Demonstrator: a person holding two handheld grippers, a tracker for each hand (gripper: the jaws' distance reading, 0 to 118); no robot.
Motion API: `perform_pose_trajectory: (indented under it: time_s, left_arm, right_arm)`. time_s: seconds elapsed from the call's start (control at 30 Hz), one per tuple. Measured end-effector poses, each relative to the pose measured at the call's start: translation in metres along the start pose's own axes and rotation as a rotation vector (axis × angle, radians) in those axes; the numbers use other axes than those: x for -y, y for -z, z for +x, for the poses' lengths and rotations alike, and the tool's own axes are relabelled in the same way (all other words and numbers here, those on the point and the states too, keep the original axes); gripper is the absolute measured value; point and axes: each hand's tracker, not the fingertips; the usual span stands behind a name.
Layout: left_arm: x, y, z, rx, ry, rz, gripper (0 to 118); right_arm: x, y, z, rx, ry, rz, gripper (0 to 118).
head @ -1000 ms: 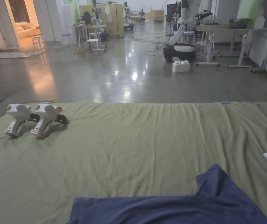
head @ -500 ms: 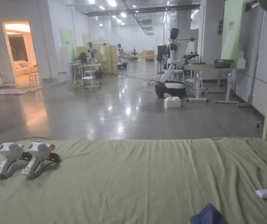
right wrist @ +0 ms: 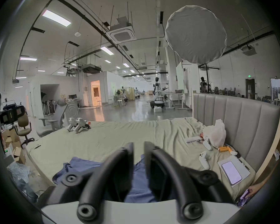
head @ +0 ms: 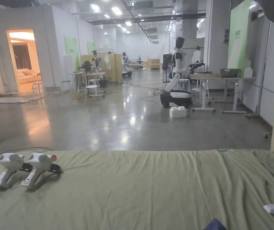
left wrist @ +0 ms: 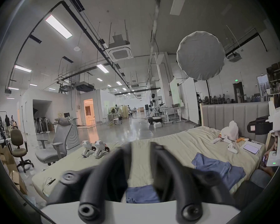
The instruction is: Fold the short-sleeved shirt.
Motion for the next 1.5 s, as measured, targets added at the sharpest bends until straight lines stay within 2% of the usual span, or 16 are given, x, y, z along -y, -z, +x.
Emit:
perform_pose_trajectory:
  time_s: [0.07,0.13,0.47,0.53,0.63,0.67,0.73,0.77,0.8,0.87,1.03,1.07,1.17,1.3,1.43,1.5]
  left_arm:
    - [-0.002,-0.002,0.0,0.021,-0.02,0.007,0]
    - [-0.001,-0.002,-0.003,0.082,-0.069,-0.008,0]
    - [0.007,0.015,-0.012,0.095,-0.098,-0.065,0]
    - [0.018,0.033,-0.025,0.039,-0.101,-0.08,0]
    - [0.044,0.072,-0.052,0.043,-0.184,-0.241,0]
    - [0.058,0.09,-0.057,0.047,-0.174,-0.313,4]
    - [0.091,0.122,-0.062,0.047,-0.164,-0.451,34]
    - [0.106,0.137,-0.066,0.068,-0.206,-0.503,51]
    - [0.125,0.155,-0.07,0.103,-0.27,-0.571,62]
    - [0.157,0.192,-0.076,0.12,-0.349,-0.657,62]
    - [0.234,0.298,-0.074,0.069,-0.211,-0.931,62]
    - [0.247,0.31,-0.074,0.063,-0.218,-0.962,61]
    - [0.274,0.34,-0.08,0.026,-0.277,-0.983,50]
    - [0.292,0.355,-0.075,-0.003,-0.247,-1.033,45]
    - [0.293,0.355,-0.069,0.0,-0.248,-1.036,23]
    - [0.296,0.358,-0.066,0.035,-0.286,-1.055,2]
  right_arm:
    - [0.001,-0.001,-0.003,-0.001,-0.013,0.008,2]
    - [0.001,-0.001,-0.005,-0.007,-0.021,0.007,0]
    - [0.003,0.009,-0.009,-0.016,-0.027,0.021,0]
    - [0.007,0.015,-0.008,-0.028,-0.019,-0.001,0]
    - [0.022,0.025,-0.002,-0.036,0.001,-0.049,0]
    - [0.028,0.028,-0.001,-0.04,0.013,-0.069,0]
    - [0.041,0.037,0.004,-0.047,0.047,-0.121,0]
    - [0.046,0.04,0.006,-0.049,0.055,-0.146,0]
    - [0.051,0.044,0.008,-0.044,0.055,-0.16,0]
    - [0.059,0.05,0.01,-0.024,0.059,-0.202,0]
    - [0.083,0.063,0.024,0.017,0.139,-0.302,0]
    - [0.087,0.066,0.028,0.024,0.151,-0.318,0]
    - [0.096,0.071,0.037,0.05,0.157,-0.357,0]
    - [0.105,0.075,0.048,0.079,0.158,-0.406,0]
    - [0.113,0.079,0.053,0.065,0.173,-0.448,0]
    - [0.116,0.086,0.054,0.051,0.191,-0.465,0]
